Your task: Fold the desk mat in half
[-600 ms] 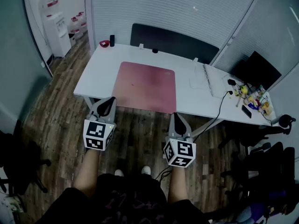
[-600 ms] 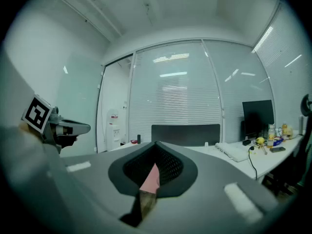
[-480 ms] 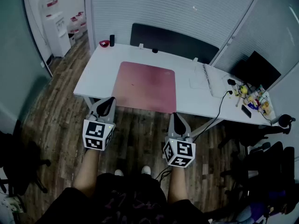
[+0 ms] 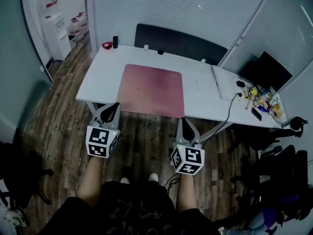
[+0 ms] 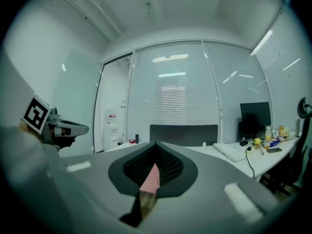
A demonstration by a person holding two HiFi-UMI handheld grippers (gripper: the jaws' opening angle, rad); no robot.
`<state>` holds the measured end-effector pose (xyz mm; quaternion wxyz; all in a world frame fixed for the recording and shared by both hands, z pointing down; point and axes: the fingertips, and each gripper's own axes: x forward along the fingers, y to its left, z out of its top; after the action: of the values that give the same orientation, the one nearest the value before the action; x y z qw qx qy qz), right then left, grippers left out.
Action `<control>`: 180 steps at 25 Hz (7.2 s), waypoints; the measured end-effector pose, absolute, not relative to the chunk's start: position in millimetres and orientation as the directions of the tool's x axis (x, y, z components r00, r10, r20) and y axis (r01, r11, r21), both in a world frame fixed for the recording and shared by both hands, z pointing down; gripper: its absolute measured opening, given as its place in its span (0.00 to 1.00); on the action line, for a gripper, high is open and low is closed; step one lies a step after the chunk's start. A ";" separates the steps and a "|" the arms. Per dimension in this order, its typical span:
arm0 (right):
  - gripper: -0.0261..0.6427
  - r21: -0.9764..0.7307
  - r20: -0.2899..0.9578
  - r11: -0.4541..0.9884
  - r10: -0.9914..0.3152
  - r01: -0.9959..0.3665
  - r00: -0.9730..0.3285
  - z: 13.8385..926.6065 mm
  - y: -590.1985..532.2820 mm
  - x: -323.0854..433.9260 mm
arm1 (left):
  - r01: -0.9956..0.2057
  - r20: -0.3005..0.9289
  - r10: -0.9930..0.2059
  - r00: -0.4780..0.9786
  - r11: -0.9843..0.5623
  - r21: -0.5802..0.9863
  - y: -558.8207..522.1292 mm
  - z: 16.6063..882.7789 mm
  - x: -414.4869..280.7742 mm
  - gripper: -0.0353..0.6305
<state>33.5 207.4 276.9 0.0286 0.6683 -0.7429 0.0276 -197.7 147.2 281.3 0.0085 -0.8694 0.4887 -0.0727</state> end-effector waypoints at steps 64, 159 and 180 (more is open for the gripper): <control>0.05 -0.084 0.215 0.272 -0.934 -0.959 -0.284 372.5 -65.5 177.0 | -0.909 0.319 -0.879 0.354 -0.404 -0.105 -84.9 362.5 -85.9 0.06; 0.42 0.450 0.750 0.725 -0.623 -0.521 -0.220 595.5 -2.3 65.0 | -0.042 0.827 -0.425 0.367 -0.896 -0.442 -16.8 602.1 -105.3 0.34; 0.17 0.428 0.735 0.739 -0.620 -0.520 -0.276 577.9 4.5 58.7 | -0.068 0.821 -0.400 0.407 -0.910 -0.409 -5.6 583.3 -107.7 0.15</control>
<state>58.7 4.5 577.9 0.4841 0.3576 -0.7969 -0.0516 -107.7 -5.6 583.3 0.1580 -0.8239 0.1419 -0.5255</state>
